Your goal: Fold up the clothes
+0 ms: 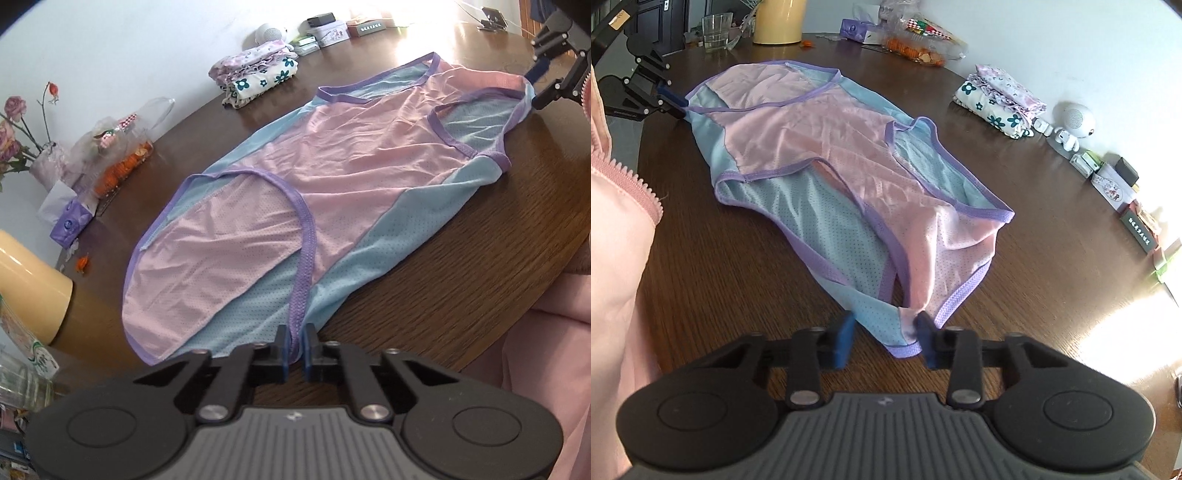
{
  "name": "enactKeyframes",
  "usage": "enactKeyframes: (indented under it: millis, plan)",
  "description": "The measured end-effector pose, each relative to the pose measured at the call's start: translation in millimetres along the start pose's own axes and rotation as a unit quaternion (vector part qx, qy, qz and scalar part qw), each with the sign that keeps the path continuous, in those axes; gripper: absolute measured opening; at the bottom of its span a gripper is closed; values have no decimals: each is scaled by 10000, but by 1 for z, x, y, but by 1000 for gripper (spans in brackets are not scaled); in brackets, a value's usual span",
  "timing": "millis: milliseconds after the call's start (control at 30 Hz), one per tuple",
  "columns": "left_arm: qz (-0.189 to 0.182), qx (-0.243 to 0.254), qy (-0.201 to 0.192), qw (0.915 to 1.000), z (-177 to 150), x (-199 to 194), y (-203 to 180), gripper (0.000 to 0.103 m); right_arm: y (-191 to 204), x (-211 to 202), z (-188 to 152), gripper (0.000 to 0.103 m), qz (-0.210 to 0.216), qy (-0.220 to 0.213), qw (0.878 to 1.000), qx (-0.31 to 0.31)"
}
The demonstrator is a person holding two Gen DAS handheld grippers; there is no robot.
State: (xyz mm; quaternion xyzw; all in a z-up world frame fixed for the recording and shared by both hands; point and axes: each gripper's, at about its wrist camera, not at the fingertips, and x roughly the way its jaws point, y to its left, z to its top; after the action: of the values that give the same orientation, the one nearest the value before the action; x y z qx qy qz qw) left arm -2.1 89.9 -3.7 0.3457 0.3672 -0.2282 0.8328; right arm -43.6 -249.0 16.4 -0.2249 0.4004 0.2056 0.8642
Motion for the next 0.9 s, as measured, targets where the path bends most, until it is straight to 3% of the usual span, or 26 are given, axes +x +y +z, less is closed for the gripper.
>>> enactKeyframes:
  millis: [100,167,667,900]
  plan:
    - [21,-79,13,10000,0,1,0,2,1,1,1,12,1,17,10000,-96]
    - [35,-137,1,9999,0,0,0,1,1,0,1,6,10,20,9999,-113]
    - [170,-411,-304,9985,6,-10,9,0,-6,-5,13,5,-88,52,9999,-9]
    - [97,-397,-165,9990,6,-2,10,1,-7,2,13,5,-31,154,9999,15]
